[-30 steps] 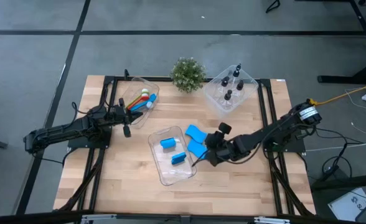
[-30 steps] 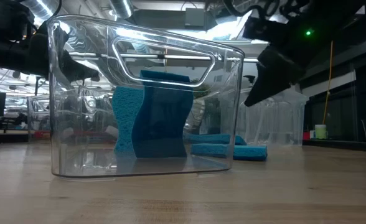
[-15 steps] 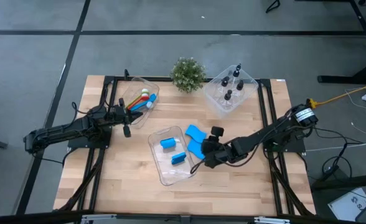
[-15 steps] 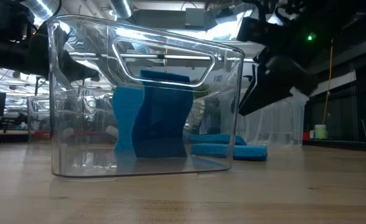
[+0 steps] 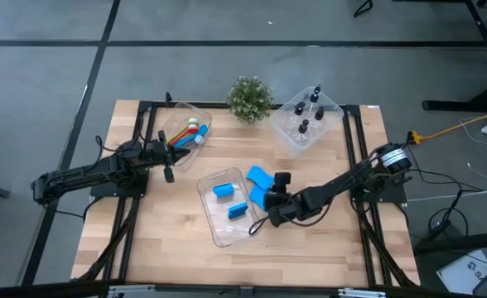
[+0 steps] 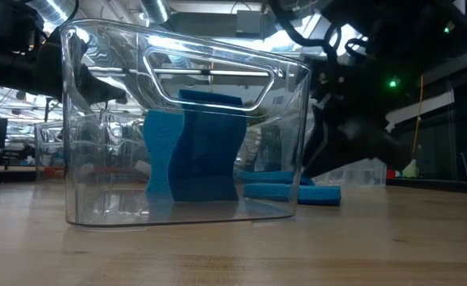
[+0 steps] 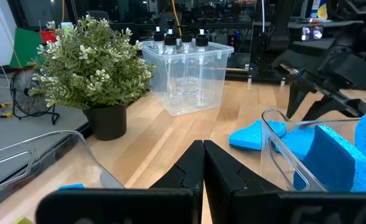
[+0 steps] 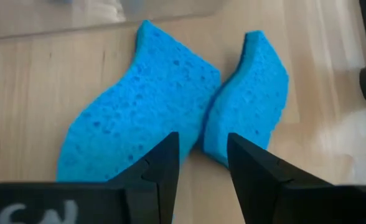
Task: Pick & Place Kitchen Sink Supplies
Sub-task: Put the sponge into the bottom transparent bin
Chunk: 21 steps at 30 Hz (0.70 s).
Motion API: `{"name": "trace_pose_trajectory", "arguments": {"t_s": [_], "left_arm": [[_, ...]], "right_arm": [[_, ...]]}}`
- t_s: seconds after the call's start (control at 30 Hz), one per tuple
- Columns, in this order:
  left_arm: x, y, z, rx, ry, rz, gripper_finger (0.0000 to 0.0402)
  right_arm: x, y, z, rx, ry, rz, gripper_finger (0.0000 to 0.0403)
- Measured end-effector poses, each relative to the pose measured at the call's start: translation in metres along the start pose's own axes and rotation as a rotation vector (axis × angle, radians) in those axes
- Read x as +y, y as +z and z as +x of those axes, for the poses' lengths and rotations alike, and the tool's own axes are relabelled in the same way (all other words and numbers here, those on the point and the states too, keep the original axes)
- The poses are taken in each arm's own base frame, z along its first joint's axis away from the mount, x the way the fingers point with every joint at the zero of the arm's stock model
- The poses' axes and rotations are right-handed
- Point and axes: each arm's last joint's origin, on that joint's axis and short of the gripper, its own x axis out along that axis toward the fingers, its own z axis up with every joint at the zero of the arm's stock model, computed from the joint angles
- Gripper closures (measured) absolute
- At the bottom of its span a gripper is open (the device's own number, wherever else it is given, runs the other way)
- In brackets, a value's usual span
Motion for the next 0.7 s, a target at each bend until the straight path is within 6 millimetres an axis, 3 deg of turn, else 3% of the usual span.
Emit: {"name": "trace_pose_trajectory", "arguments": {"t_s": [0.3, 0.53, 0.7], "left_arm": [[0.000, 0.000, 0.000, 0.000, 0.000, 0.000, 0.0400], [0.000, 0.000, 0.000, 0.000, 0.000, 0.000, 0.0400], [0.000, 0.000, 0.000, 0.000, 0.000, 0.000, 0.0400]], "right_arm": [[-0.009, 0.000, 0.016, 0.024, -0.026, -0.003, 0.0270], [-0.011, -0.014, 0.025, 0.042, -0.012, 0.039, 0.0271], [-0.010, -0.015, 0.027, 0.018, -0.007, 0.049, 0.0307]]}}
